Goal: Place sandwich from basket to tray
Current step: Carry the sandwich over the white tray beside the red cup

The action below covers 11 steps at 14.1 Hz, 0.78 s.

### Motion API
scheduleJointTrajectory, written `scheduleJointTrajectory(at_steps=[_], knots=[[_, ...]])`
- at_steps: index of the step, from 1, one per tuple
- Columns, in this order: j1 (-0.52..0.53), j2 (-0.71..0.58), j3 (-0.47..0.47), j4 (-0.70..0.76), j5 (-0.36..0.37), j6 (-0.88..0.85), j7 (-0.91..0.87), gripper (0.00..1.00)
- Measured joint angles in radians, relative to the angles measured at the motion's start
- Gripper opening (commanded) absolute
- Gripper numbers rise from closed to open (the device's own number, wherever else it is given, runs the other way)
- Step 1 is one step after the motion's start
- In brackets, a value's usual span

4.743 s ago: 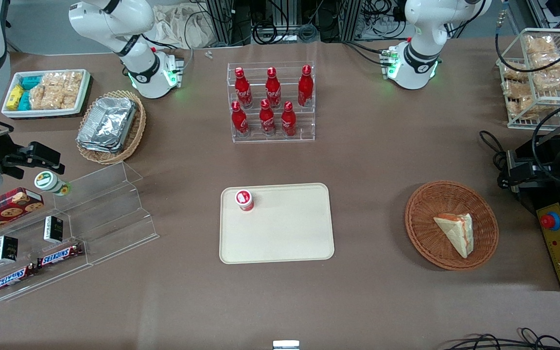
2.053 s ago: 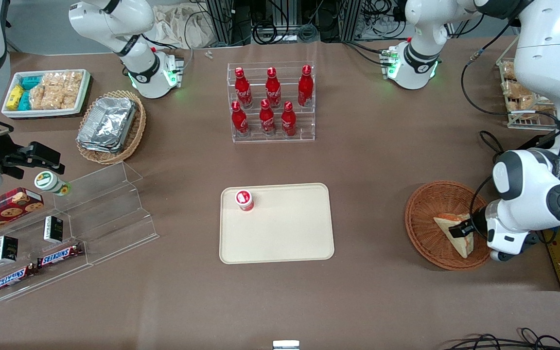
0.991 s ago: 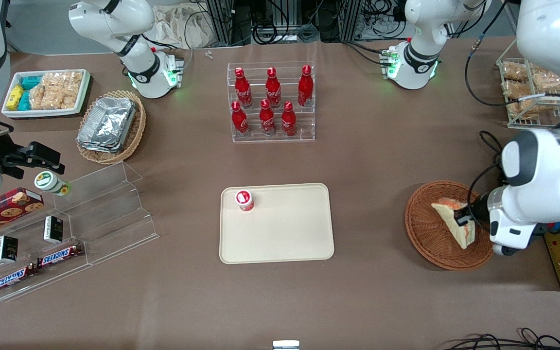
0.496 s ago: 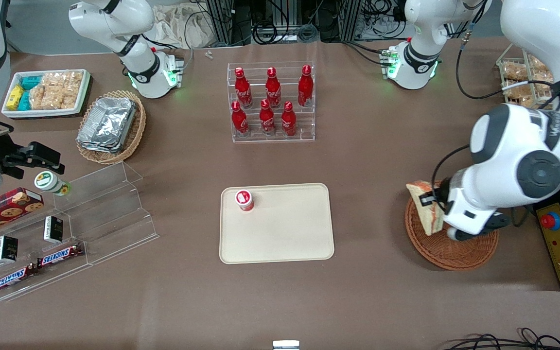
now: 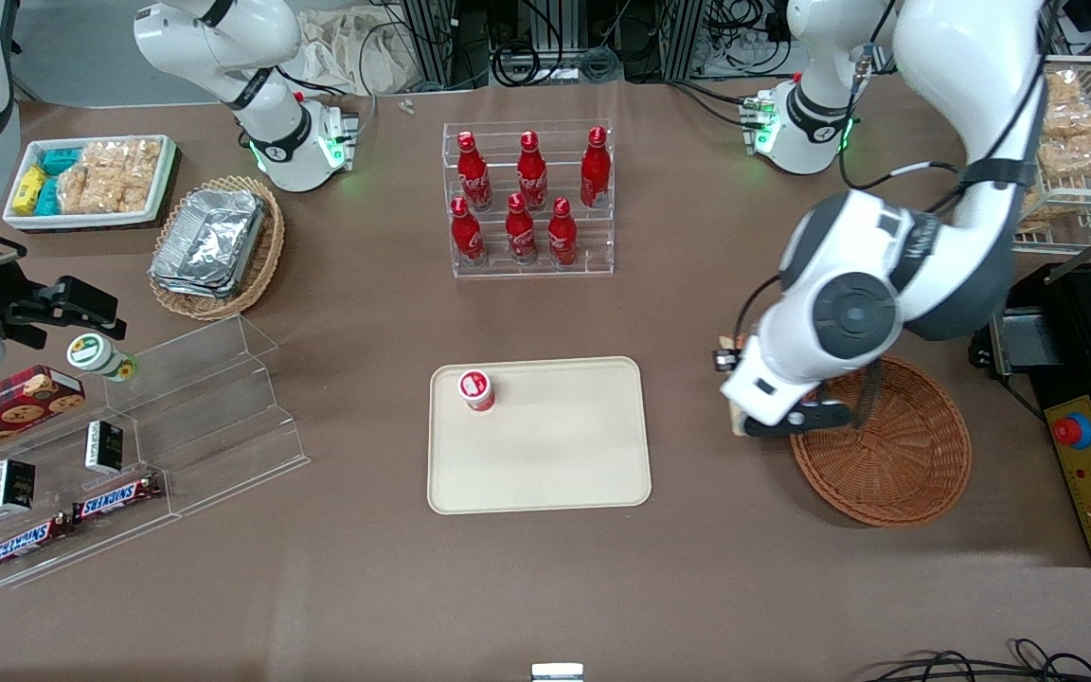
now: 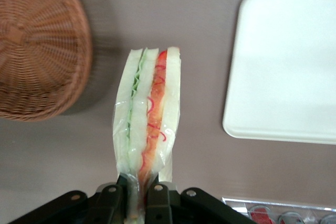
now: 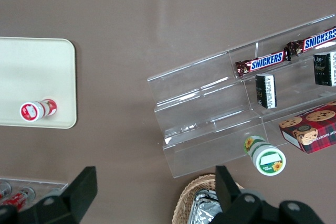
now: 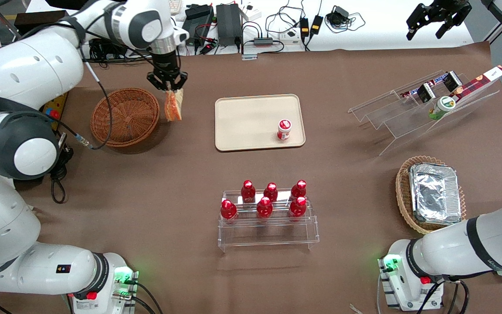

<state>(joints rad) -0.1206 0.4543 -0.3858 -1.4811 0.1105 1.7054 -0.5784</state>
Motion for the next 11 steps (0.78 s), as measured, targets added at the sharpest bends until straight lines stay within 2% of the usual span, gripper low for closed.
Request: scheduleJointTrajectory(at_steps=[4,11], knots=[[-0.079,0.038,-0.001,-0.002,0.021,0.141,-0.018,0.10],[-0.153,0.219,0.000,-0.004,0.024,0.397,-0.126,0.14]])
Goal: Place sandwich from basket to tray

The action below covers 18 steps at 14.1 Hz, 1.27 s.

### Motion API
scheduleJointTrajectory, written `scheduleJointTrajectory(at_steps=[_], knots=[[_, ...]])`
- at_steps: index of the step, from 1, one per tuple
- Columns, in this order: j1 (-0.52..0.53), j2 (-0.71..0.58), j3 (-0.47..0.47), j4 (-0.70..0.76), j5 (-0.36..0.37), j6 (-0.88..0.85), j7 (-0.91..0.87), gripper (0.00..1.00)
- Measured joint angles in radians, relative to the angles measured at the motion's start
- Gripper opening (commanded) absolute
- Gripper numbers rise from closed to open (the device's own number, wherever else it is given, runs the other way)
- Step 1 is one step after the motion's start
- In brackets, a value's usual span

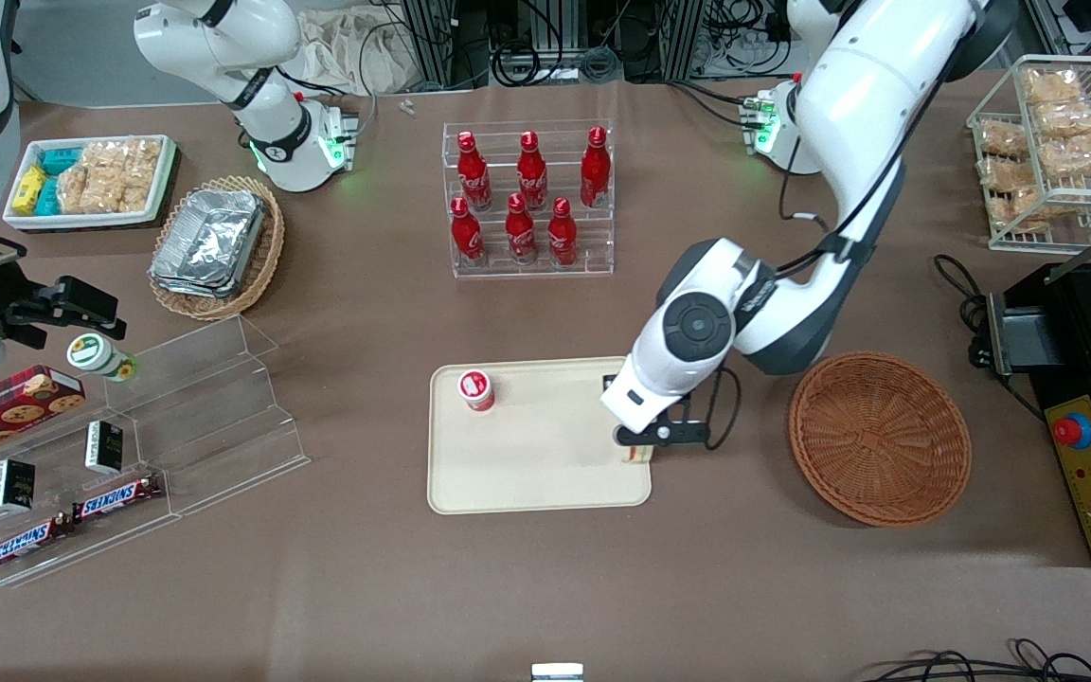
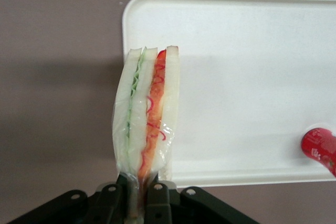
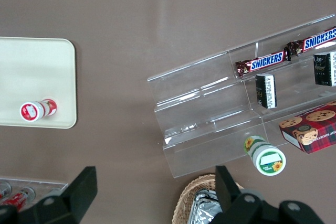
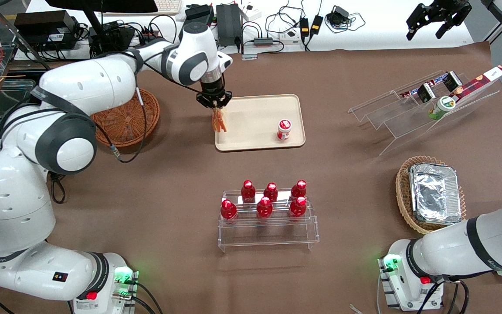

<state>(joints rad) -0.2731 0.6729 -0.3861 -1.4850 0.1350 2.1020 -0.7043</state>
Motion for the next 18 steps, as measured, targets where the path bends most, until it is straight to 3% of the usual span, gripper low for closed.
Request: scheduleJointTrajectory(at_steps=[2,4,6,7,13,18], knots=[[-0.006,0.031,0.000,0.001,0.000,0.033,-0.012,0.17],[-0.010,0.054,0.001,0.001,0.001,0.045,-0.016,0.33],[-0.010,0.070,0.001,0.001,0.001,0.053,-0.016,0.84],[-0.010,0.073,0.002,0.002,0.001,0.055,-0.016,0.99],[0.010,0.063,0.009,0.026,0.001,0.022,-0.026,0.99],[0.094,-0.045,0.007,0.078,-0.002,-0.224,0.028,0.99]])
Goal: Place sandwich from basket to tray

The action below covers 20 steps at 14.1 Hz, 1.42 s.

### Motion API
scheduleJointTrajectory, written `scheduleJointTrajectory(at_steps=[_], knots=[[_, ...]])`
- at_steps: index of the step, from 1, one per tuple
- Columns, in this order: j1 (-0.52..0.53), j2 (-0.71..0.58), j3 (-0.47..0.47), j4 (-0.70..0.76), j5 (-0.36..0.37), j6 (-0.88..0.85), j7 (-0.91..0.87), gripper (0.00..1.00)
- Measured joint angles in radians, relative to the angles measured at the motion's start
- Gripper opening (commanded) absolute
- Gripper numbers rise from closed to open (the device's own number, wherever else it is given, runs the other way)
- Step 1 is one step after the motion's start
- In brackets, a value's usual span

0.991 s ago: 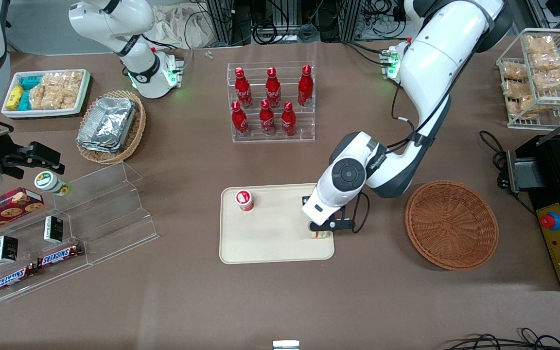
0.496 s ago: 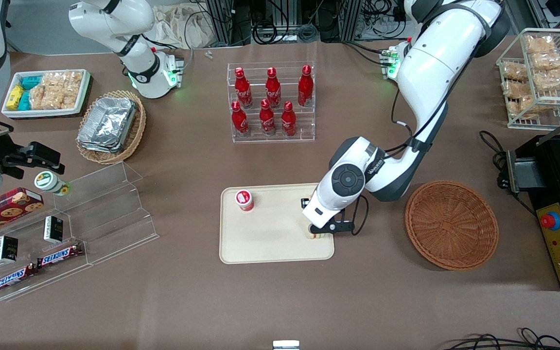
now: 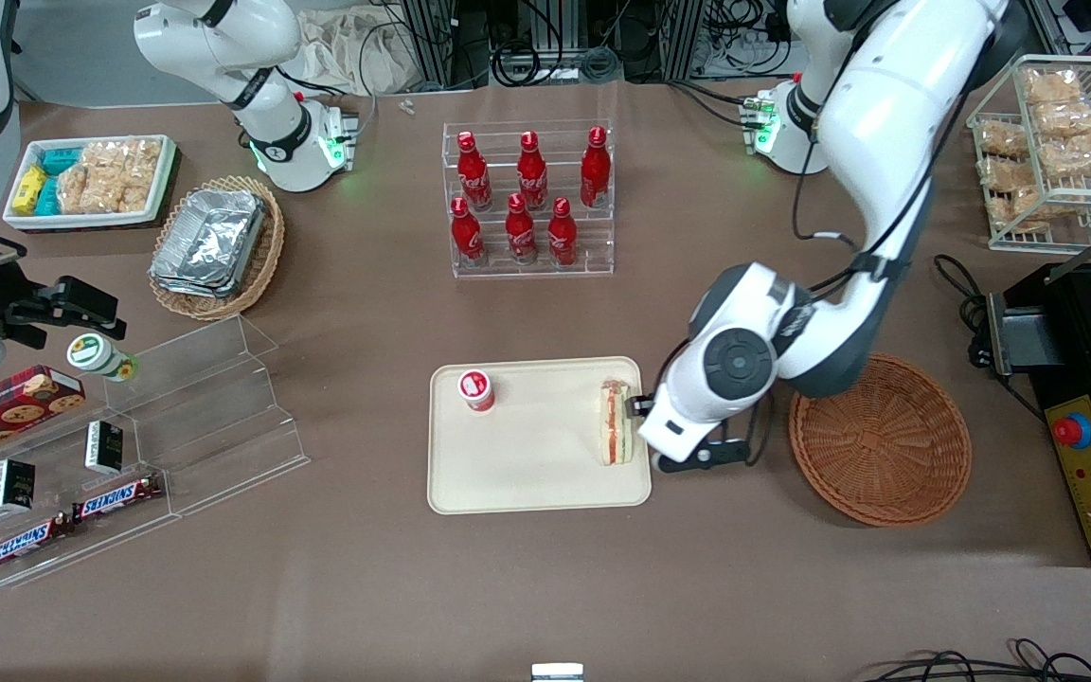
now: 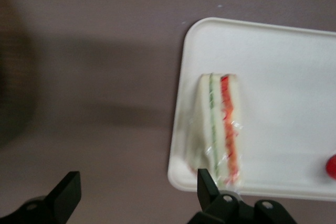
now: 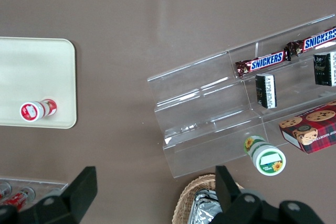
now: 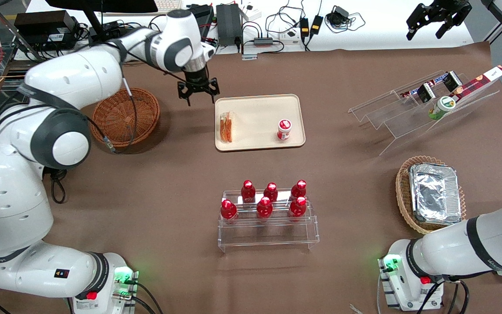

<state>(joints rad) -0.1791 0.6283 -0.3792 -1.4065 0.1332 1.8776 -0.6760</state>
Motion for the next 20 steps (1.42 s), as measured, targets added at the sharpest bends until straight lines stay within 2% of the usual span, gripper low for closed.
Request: scheduleJointTrajectory(at_steps=[5,10,15,20], knots=[[0.115,-0.172,0.005,0.007,0.000,-0.256,0.252,0.99],[0.290,-0.303,0.011,0.007,0.001,-0.373,0.472,0.99],[0.410,-0.354,0.014,0.007,0.001,-0.395,0.515,0.99],[0.424,-0.354,0.014,0.007,0.001,-0.395,0.515,0.99]])
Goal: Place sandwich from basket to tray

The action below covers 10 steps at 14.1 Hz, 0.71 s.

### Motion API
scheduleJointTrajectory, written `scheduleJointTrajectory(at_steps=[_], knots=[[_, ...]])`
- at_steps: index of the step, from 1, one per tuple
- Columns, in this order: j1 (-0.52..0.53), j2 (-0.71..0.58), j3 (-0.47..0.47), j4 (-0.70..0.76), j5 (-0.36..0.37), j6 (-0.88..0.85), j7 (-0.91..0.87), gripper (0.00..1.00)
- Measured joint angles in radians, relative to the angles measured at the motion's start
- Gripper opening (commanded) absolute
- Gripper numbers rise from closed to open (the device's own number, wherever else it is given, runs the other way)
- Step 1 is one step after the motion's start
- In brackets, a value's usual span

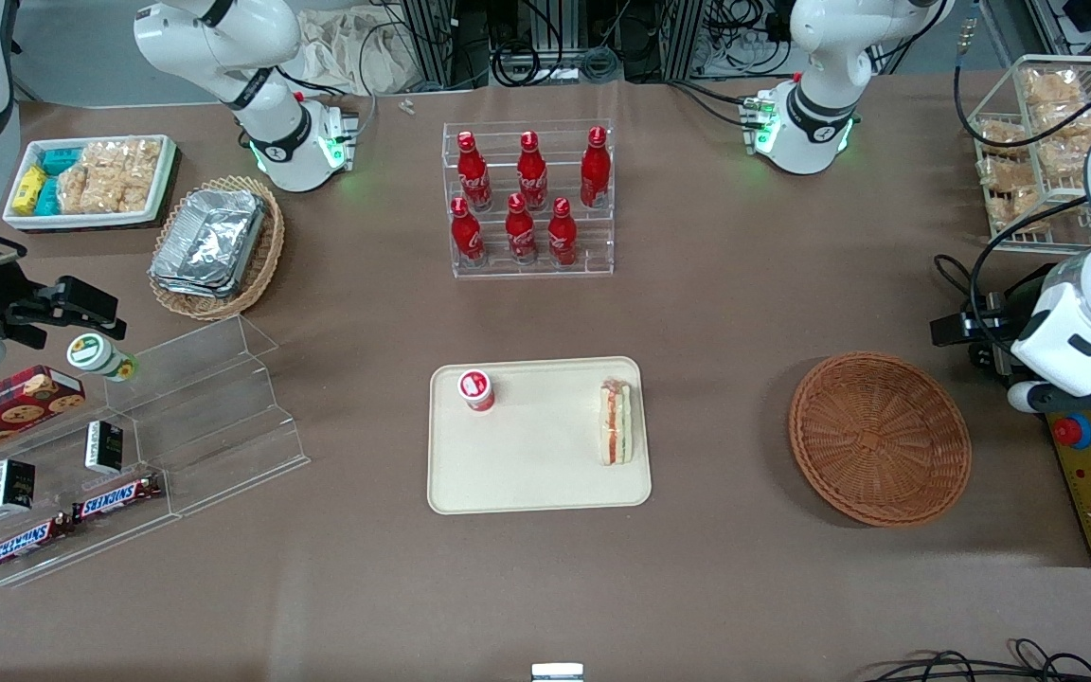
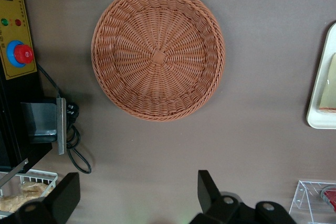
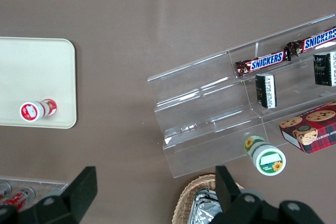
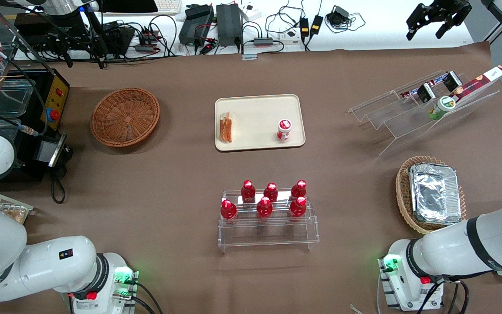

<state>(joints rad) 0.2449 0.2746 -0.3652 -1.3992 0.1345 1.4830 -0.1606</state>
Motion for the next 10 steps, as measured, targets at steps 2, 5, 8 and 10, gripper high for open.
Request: scheduleJointTrajectory(at_steps=[2,5,8,10], knots=[[0.020,0.000,0.000,0.000,0.000,0.000,0.000,1.00],[0.066,0.000,0.000,0.000,0.000,0.000,0.049,1.00],[0.010,-0.005,0.058,0.000,-0.002,0.000,0.074,1.00],[-0.123,-0.019,0.212,0.001,-0.017,0.000,0.098,1.00]])
